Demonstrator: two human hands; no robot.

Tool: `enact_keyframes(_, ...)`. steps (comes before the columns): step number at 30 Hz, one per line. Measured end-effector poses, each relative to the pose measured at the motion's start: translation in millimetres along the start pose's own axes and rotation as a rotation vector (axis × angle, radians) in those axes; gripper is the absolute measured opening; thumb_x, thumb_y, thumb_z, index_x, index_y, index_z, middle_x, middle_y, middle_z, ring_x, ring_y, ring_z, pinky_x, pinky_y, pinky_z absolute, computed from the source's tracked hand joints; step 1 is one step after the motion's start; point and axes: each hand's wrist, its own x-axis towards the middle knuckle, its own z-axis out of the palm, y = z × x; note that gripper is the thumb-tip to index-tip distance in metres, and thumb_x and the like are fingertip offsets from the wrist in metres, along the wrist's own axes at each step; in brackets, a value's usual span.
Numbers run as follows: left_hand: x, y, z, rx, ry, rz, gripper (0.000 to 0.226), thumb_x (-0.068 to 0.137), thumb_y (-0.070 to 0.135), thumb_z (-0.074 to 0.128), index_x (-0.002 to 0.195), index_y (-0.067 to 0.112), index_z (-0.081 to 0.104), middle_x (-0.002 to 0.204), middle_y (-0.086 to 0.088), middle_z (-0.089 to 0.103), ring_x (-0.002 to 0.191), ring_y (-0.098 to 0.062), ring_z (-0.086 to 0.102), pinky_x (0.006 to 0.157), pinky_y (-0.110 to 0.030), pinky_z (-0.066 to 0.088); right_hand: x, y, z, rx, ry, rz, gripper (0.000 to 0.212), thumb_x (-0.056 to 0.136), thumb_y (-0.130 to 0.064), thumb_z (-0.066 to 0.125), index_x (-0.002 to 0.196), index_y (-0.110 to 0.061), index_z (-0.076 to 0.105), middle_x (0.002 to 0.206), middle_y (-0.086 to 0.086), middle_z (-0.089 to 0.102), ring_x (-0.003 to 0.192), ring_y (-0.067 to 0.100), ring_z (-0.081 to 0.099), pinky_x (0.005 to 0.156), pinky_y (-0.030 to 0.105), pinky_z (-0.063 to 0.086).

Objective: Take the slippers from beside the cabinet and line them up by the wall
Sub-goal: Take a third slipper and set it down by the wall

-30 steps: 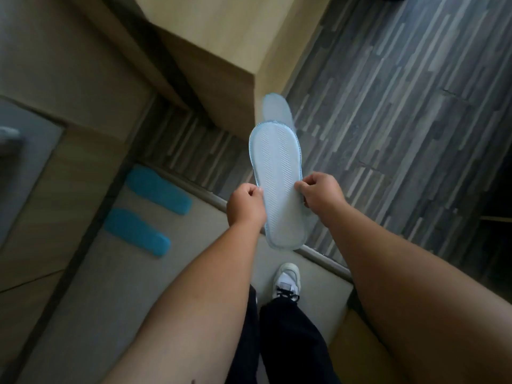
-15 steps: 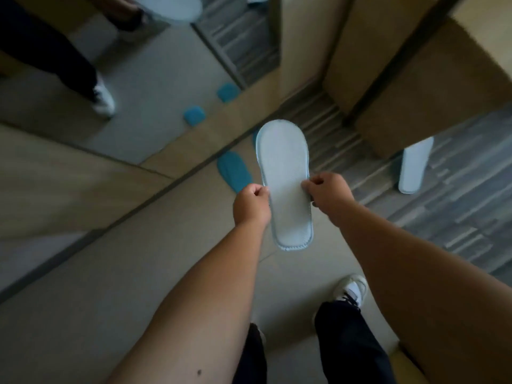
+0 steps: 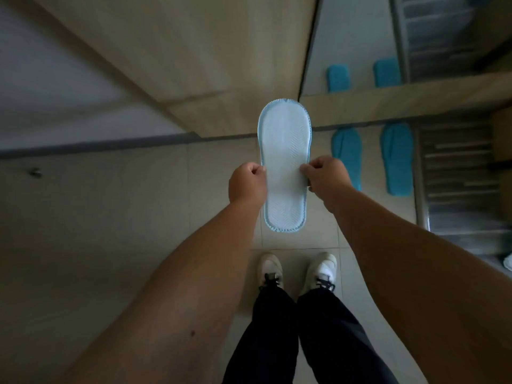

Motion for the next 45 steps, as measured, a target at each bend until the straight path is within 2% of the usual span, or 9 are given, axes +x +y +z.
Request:
enact_keyframes(8,29,-58,-41,-0.083,0.125,-0.087,0.020,0.090,0.026,0.056,0.081,0.010,0.064,0.082,-0.006,0.067,0.081,-0.028,0.062,0.069,-0.032,0.046,10,-20,79,-0.097,-0.104,-0.035,0.016,0.086,-0.025,0.064,0.076,-0.013,0.062,0.080,0.013,0.070,0.072,0.029,0.063,0.075,0.048,0.057)
enact_keyframes(15,57,-95,-74,-0.105,0.120,-0.114,0.019,0.091,0.027,0.054,0.082,0.014,0.065,0.086,-0.006,0.069,0.079,-0.024,0.062,0.067,-0.029,0.045,9,-32,138,-0.042,-0.093,-0.049,0.008,0.088,-0.024,0.061,0.092,-0.016,0.062,0.086,0.003,0.065,0.080,0.025,0.065,0.070,0.039,0.058)
enact_keyframes(20,89,-116,-90,0.004,0.059,-0.008,0.023,0.091,0.030,0.055,0.096,0.012,0.068,0.096,-0.009,0.070,0.089,-0.027,0.063,0.069,-0.025,0.038,3,-43,180,-0.105,0.100,-0.109,0.005,0.089,-0.023,0.053,0.088,-0.019,0.056,0.077,-0.004,0.060,0.073,0.019,0.060,0.064,0.035,0.054)
enact_keyframes(25,114,-129,-111,-0.135,-0.151,0.136,0.038,0.090,0.037,0.057,0.118,0.013,0.063,0.114,-0.007,0.068,0.104,-0.023,0.064,0.093,-0.036,0.049,-13,-53,240,-0.162,0.305,-0.145,0.010,0.091,-0.023,0.050,0.086,-0.015,0.050,0.088,0.007,0.060,0.070,0.023,0.054,0.063,0.033,0.042)
enact_keyframes(28,124,-135,-114,-0.304,-0.259,0.105,0.028,0.090,0.035,0.057,0.109,0.018,0.069,0.104,-0.005,0.073,0.095,-0.020,0.068,0.090,-0.042,0.054,-21,-48,275,-0.236,0.251,-0.259,0.011,0.096,-0.023,0.049,0.091,-0.014,0.053,0.102,0.007,0.058,0.068,0.017,0.053,0.063,0.032,0.041)
enact_keyframes(33,143,-162,-108,-0.435,-0.262,-0.031,0.027,0.096,0.027,0.051,0.115,0.015,0.065,0.103,0.002,0.070,0.085,-0.011,0.070,0.071,-0.024,0.059,-16,-23,291,-0.322,0.176,-0.455,0.023,0.091,-0.006,0.053,0.110,-0.007,0.067,0.114,0.009,0.060,0.089,0.027,0.063,0.074,0.024,0.043)
enact_keyframes(37,159,-179,-89,-0.528,-0.300,-0.110,0.020,0.099,0.023,0.045,0.102,0.019,0.065,0.101,0.000,0.070,0.088,-0.015,0.070,0.074,-0.027,0.058,21,1,270,-0.189,0.263,-0.265,0.030,0.096,-0.014,0.046,0.121,-0.008,0.061,0.128,0.008,0.054,0.106,0.025,0.060,0.092,0.035,0.049)
enact_keyframes(40,174,-187,-65,-0.572,-0.341,-0.110,0.020,0.098,0.019,0.047,0.091,0.020,0.065,0.099,-0.006,0.070,0.088,-0.021,0.070,0.076,-0.032,0.058,65,15,256,-0.068,0.121,-0.035,0.039,0.096,-0.022,0.049,0.133,-0.012,0.053,0.126,0.008,0.058,0.107,0.025,0.059,0.095,0.041,0.049)
enact_keyframes(45,211,-210,-16,-0.510,-0.299,-0.158,0.014,0.094,0.020,0.053,0.088,0.018,0.066,0.093,-0.009,0.071,0.082,-0.023,0.071,0.070,-0.034,0.059,132,37,253,-0.016,-0.007,-0.001,0.014,0.091,-0.025,0.059,0.100,-0.019,0.066,0.094,0.004,0.069,0.084,0.021,0.065,0.077,0.041,0.058)
